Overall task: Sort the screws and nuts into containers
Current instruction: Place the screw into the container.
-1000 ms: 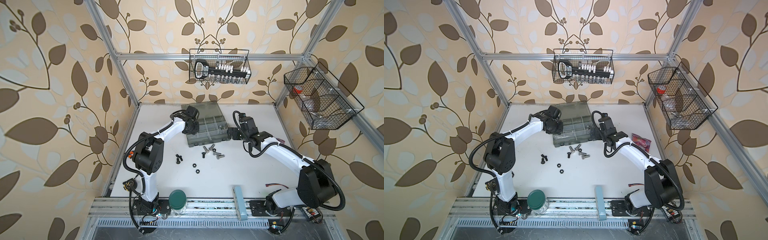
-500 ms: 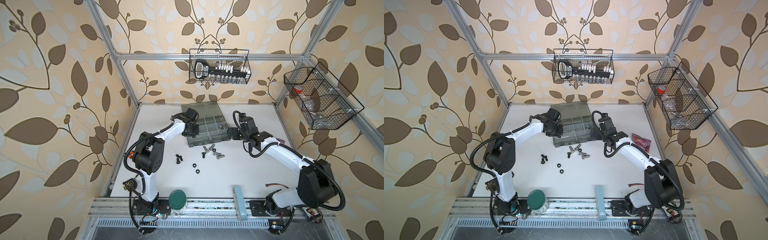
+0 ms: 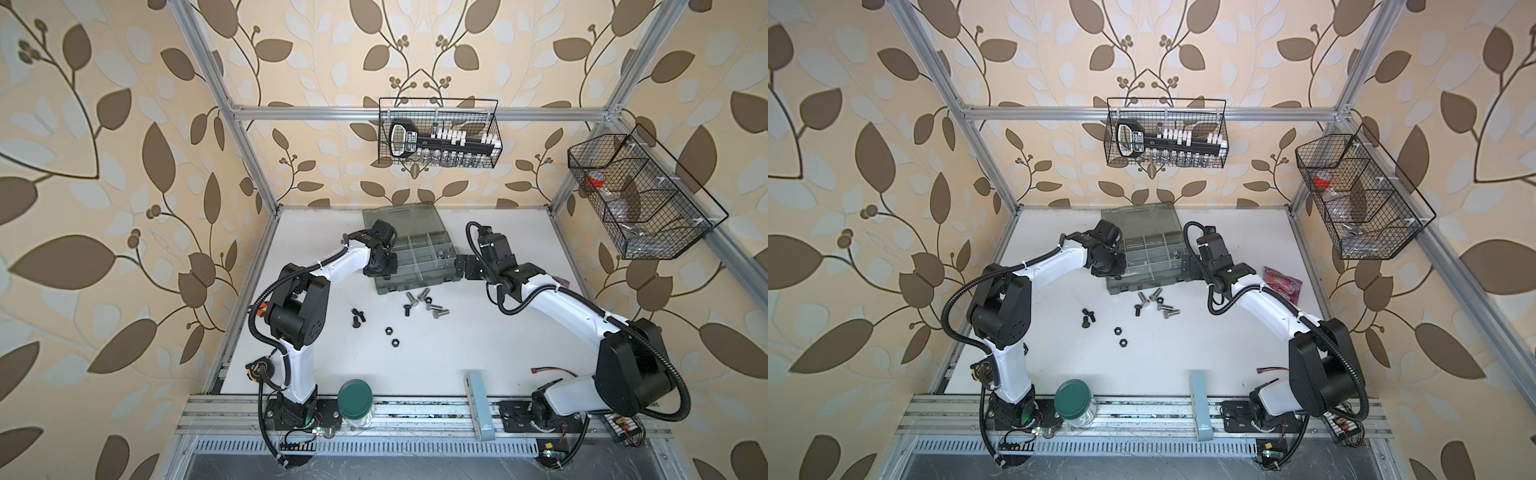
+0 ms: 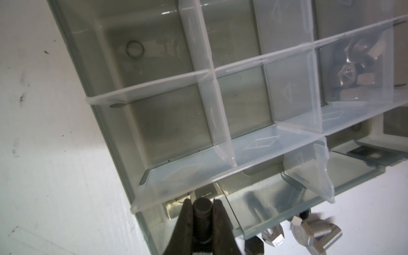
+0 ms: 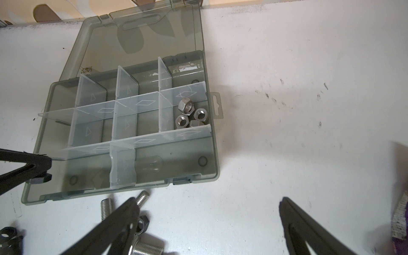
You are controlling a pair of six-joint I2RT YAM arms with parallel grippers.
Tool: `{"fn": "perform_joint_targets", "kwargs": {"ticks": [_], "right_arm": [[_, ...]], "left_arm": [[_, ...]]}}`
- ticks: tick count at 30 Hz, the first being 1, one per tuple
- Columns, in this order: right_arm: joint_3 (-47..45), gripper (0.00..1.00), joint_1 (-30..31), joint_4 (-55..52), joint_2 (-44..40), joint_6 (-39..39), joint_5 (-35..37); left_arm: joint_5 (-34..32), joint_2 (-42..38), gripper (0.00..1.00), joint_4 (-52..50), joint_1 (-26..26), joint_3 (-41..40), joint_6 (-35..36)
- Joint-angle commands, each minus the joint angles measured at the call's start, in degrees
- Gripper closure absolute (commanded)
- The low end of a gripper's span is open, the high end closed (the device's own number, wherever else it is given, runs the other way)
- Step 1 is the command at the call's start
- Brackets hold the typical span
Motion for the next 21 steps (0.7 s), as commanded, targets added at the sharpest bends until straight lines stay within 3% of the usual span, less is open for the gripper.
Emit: {"fn": "perform_joint_targets", "kwargs": {"ticks": [1,4,11,21], "right_arm": [[-0.7,0.0,0.2,0.0,0.5,0.1,1.0],[-0.7,0.0,0.2,0.0,0.4,0.0,1.0],[-0.8,0.0,0.1,0.0,0.1,-0.1,1.3],[-0.7,0.0,0.2,0.1,0.1,-0.2,1.2]], "left_arm": [[1.3,-2.9,1.0,0.2,-0.2,-0.2,0.7],[1.5,-2.5,1.0,0.5,-0.2,0.0,0.5],[2.0,-2.0,0.84,0.8,-0.3,0.1,0.2],[2.2,-2.3,0.74,0.7,-0.3,0.1,-0.1]]}}
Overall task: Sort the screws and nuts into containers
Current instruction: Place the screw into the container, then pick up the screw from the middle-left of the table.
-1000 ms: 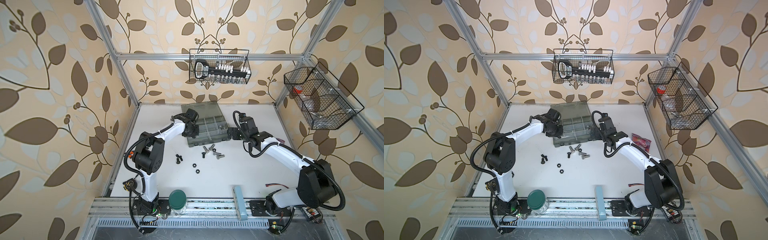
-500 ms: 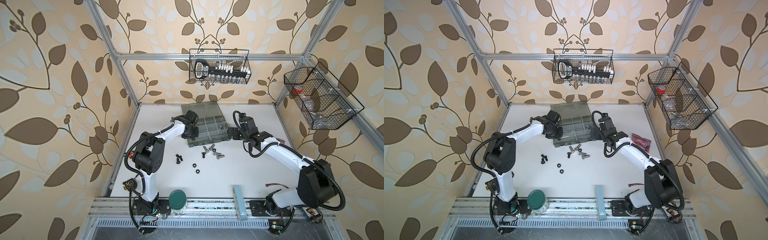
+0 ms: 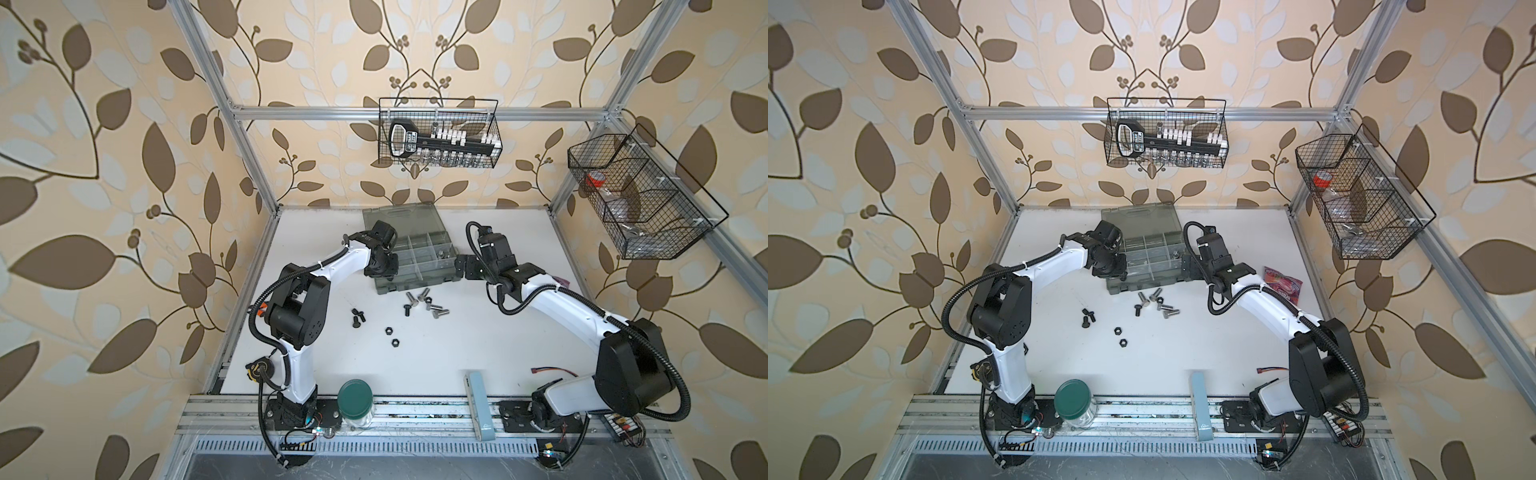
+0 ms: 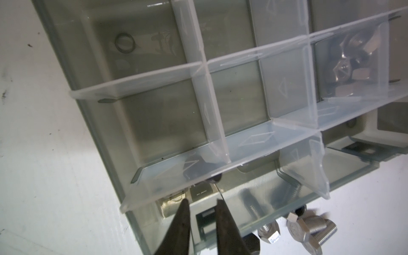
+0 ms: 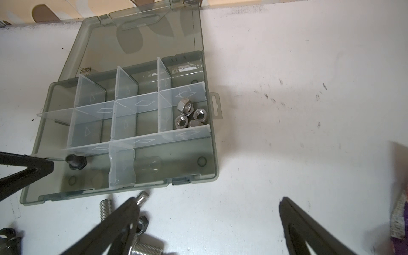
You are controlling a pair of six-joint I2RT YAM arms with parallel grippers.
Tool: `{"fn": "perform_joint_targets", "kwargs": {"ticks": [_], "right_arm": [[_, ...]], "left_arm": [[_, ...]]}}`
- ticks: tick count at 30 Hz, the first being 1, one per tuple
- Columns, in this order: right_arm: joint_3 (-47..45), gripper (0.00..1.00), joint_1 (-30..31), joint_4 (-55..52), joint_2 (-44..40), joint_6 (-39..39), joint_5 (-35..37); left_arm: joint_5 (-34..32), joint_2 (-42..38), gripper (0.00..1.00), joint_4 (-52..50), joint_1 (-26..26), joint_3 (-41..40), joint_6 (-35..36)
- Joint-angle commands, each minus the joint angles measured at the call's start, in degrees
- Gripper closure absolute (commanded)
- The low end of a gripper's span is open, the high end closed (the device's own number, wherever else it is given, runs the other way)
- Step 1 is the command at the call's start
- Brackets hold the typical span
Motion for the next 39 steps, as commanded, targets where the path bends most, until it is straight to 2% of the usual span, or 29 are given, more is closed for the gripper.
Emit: {"fn": "perform_joint_targets", "kwargs": {"ticks": [1,11,15,17,20,24,28,39], "right_arm": [[-0.7,0.0,0.2,0.1,0.1,-0.2,1.0],[-0.8,0.0,0.2,0.1,-0.1,-0.5,1.1],[-0.9,0.0,0.2,0.2,-0.1,-0.5,1.4],[-0.9,0.0,0.2,0.2,-0.1,-0.6,1.4],[-0.8,0.0,0.1,0.2,0.0,-0.6,1.2],[-0.7,0.0,0.2,0.2,0.1,-0.5,0.8],[-0.6,0.0,0.1,0.4,0.5,-0.4,0.3],[-0.4,0.0,0.1,0.4,0.8,-0.3,-0.3]], "left_arm": [[0.9,-2.5,0.74,0.3,-0.3,0.2,0.3],[-1.9,-10.3,0.71,-2.0,-0.3,-3.3,-2.4],[-5.4,-15.6,0.59,-4.0,0.1,-8.2,-5.0],[-6.4,-17.7,0.49,-4.6,0.1,-11.1,-6.8],[-6.1,-20.6,0.43,-3.8,0.1,-15.9,-9.9],[-5.4,-23.6,0.44,-2.0,0.0,-21.9,-13.9],[-4.7,-24.5,0.51,-0.1,-0.1,-26.2,-16.3],[-4.4,-21.4,0.61,1.5,-0.2,-28.9,-16.7]]}}
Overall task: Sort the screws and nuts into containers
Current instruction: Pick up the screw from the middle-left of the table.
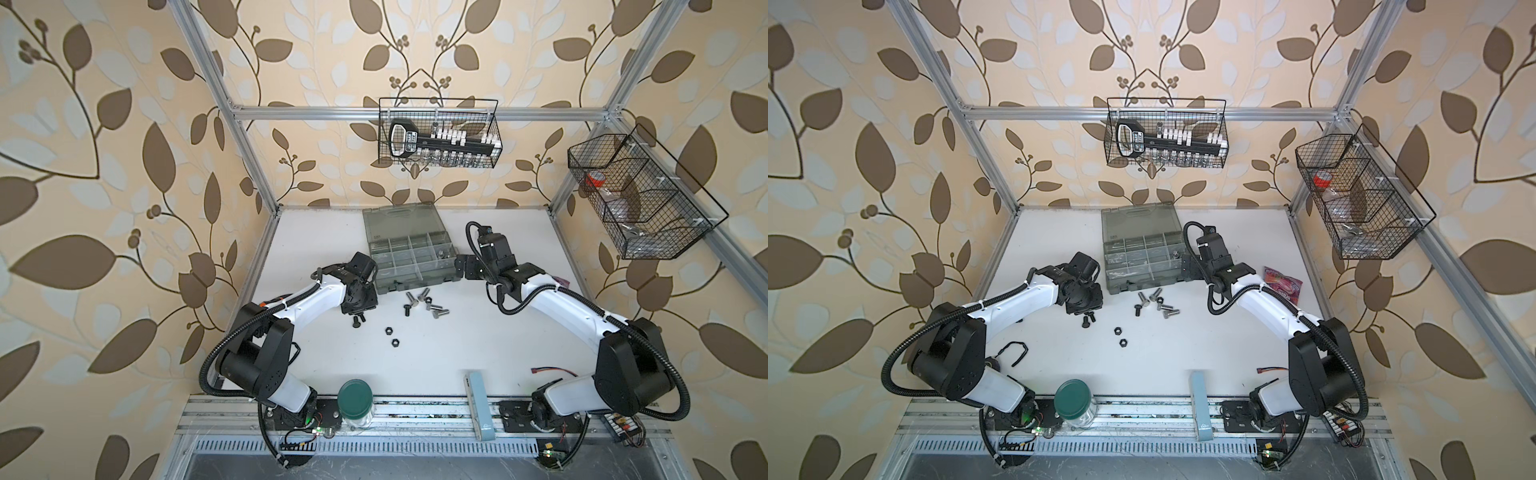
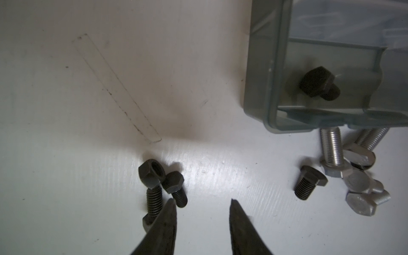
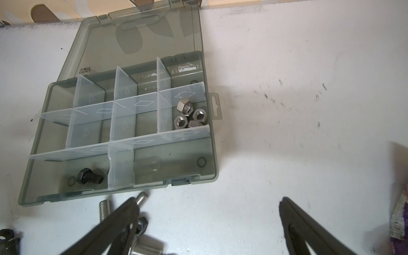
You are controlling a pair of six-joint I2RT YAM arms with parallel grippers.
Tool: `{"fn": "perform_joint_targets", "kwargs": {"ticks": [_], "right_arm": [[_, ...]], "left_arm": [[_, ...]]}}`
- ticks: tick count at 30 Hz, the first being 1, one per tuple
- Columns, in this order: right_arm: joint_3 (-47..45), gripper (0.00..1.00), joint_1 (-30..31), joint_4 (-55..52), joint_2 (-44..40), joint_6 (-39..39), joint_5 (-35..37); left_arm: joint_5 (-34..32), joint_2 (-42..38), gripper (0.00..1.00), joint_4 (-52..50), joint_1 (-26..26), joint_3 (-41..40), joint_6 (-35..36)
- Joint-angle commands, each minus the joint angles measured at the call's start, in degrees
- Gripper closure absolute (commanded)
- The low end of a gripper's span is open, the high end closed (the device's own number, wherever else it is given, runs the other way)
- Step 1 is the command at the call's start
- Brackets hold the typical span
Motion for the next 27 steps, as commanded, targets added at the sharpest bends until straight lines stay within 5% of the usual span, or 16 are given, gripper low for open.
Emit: {"fn": "perform_joint_targets", "kwargs": {"ticks": [1,27], "right_arm": [[-0.5,0.0,0.2,0.2,0.6,-0.3,-0.6],[-0.6,0.0,0.2,-0.1,0.5,-0.2,0.0]], "left_arm": [[0.0,0.9,0.61,0.5,-0.2,-1.0,-1.3],[0.3,5.1,0.64,1.4,-0.3,-2.9,-1.5]]}}
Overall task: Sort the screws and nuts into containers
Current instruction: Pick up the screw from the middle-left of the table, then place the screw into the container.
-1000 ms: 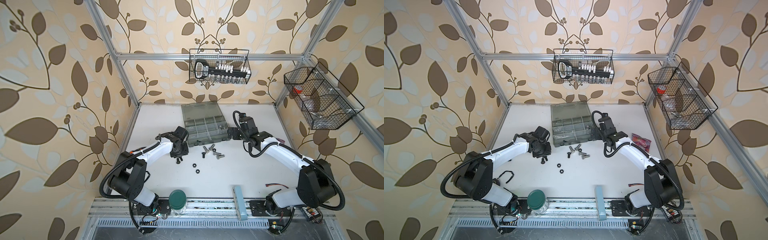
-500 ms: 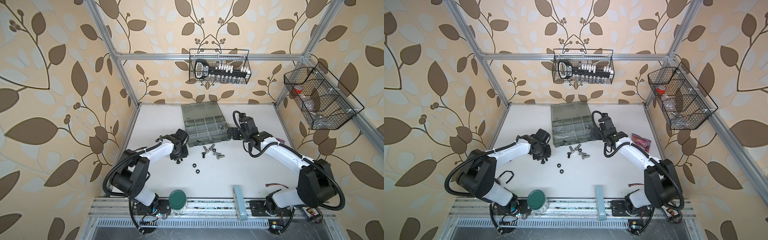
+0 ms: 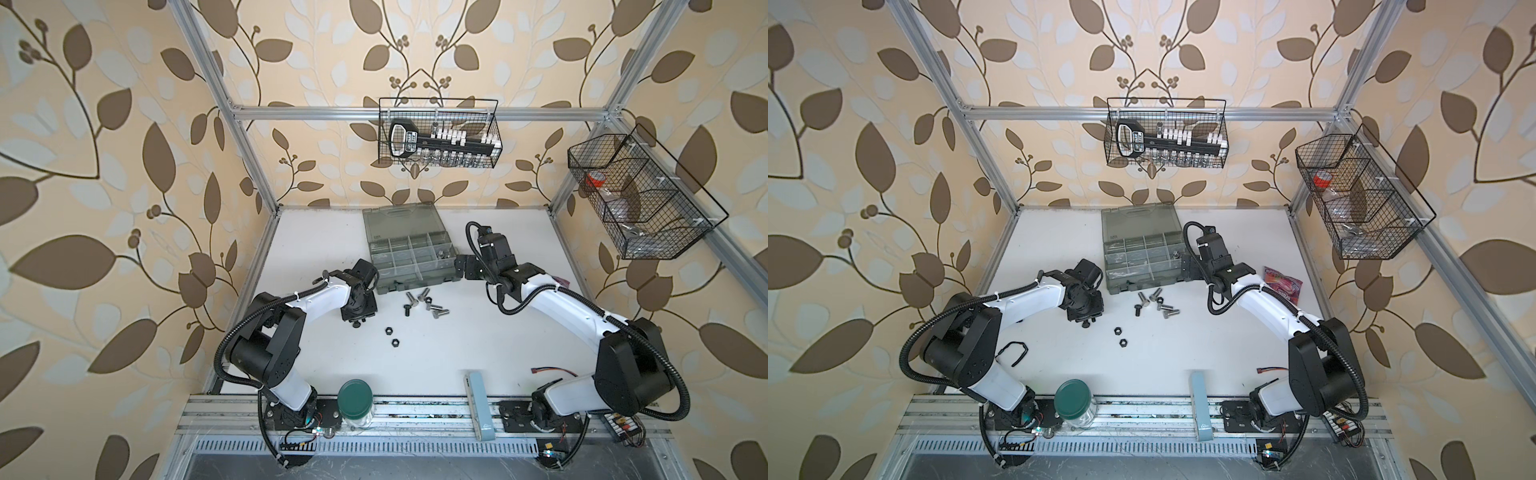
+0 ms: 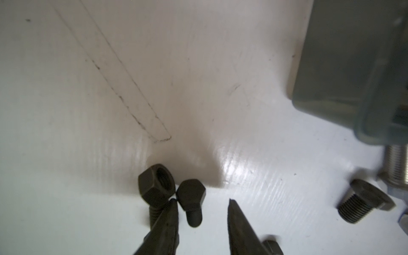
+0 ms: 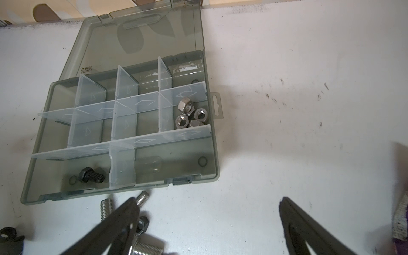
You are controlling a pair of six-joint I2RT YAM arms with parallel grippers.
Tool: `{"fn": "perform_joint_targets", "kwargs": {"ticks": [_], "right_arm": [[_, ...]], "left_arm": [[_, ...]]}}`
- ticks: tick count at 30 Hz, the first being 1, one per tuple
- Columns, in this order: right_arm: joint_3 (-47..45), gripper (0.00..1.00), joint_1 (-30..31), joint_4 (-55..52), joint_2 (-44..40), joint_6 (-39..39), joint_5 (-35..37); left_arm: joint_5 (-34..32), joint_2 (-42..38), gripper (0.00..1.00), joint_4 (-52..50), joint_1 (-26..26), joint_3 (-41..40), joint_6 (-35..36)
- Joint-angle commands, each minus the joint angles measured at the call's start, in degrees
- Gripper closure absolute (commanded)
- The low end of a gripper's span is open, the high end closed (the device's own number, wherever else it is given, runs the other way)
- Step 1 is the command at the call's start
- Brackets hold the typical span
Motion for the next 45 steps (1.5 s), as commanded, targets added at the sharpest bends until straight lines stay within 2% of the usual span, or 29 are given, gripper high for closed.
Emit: {"fn": "perform_joint_targets", "kwargs": {"ticks": [1,9,16,24,32,45], "right_arm": [[-0.4,0.0,0.2,0.0,0.4,-0.4,0.3],[-0.5,0.0,0.2,0.0,0.3,-0.4,1.1],[-0.5,0.0,0.1,-0.1,0.2,-0.5,1.3],[-0.6,0.01,0.1,-0.1,-0.1,-0.4,1.4],[-0.4,0.0,0.1,-0.1,-0.3,-0.3,1.2],[-0.5,0.0,0.1,-0.1,-0.7,-0.5,1.2]], "left_arm": [[0.3,1.0,0.65,-0.3,-0.2,-0.2,-0.1],[0.1,2.7,0.74,-0.5,-0.2,-0.4,0.1],[-0.5,2.9,0.92,-1.0,-0.3,0.2,0.4],[-1.1,-0.9,1.0,-1.8,-0.3,2.1,1.9],[-1.4,-3.1,1.0,-2.6,-0.3,10.5,4.4],[1.3,7.9,1.0,-4.2,-0.3,25.7,9.1]]}}
